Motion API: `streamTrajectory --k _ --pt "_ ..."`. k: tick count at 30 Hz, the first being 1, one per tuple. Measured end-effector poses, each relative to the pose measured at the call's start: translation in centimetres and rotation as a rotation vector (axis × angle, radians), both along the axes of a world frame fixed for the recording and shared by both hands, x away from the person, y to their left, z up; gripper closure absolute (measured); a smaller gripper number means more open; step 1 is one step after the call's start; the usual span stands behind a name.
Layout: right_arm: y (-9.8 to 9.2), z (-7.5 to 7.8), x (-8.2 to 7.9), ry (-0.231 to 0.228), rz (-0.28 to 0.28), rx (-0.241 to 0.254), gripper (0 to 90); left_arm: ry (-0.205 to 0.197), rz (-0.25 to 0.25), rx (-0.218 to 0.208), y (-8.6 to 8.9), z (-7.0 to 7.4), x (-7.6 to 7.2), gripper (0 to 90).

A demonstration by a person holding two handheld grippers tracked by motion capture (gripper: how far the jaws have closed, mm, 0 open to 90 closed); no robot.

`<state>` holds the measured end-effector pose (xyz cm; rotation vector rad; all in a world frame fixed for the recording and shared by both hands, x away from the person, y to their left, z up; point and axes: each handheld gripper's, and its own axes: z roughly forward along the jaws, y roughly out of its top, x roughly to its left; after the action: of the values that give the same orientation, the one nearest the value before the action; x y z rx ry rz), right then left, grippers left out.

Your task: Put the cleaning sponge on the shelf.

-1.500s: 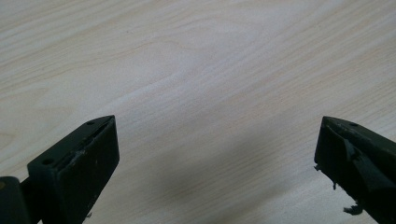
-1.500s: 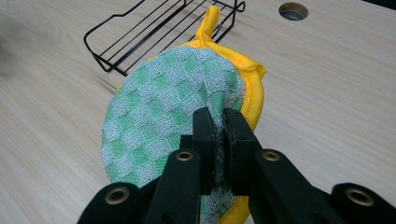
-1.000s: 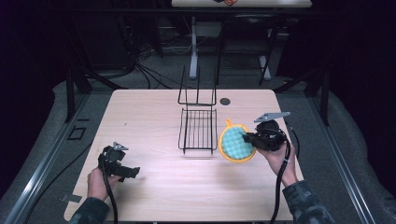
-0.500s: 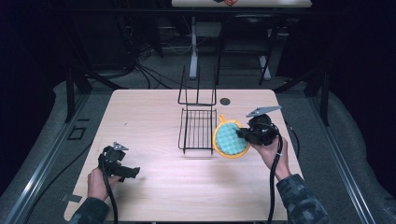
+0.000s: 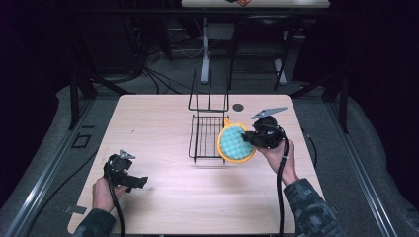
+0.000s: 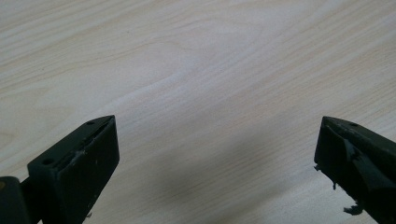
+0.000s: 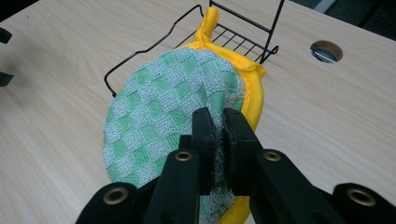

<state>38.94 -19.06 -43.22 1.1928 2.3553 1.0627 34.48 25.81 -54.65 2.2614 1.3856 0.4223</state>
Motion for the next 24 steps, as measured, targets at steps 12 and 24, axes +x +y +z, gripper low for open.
streamTrajectory --k 12,24 --pt "1.8 -0.8 1.5 0.014 -0.008 -0.002 84.5 -0.004 0.001 -0.003 0.1 0.0 0.0 0.0" --pt "3.1 -2.2 2.6 0.033 -0.028 0.028 84.7 -0.006 0.001 -0.005 0.1 0.0 0.0 0.0"
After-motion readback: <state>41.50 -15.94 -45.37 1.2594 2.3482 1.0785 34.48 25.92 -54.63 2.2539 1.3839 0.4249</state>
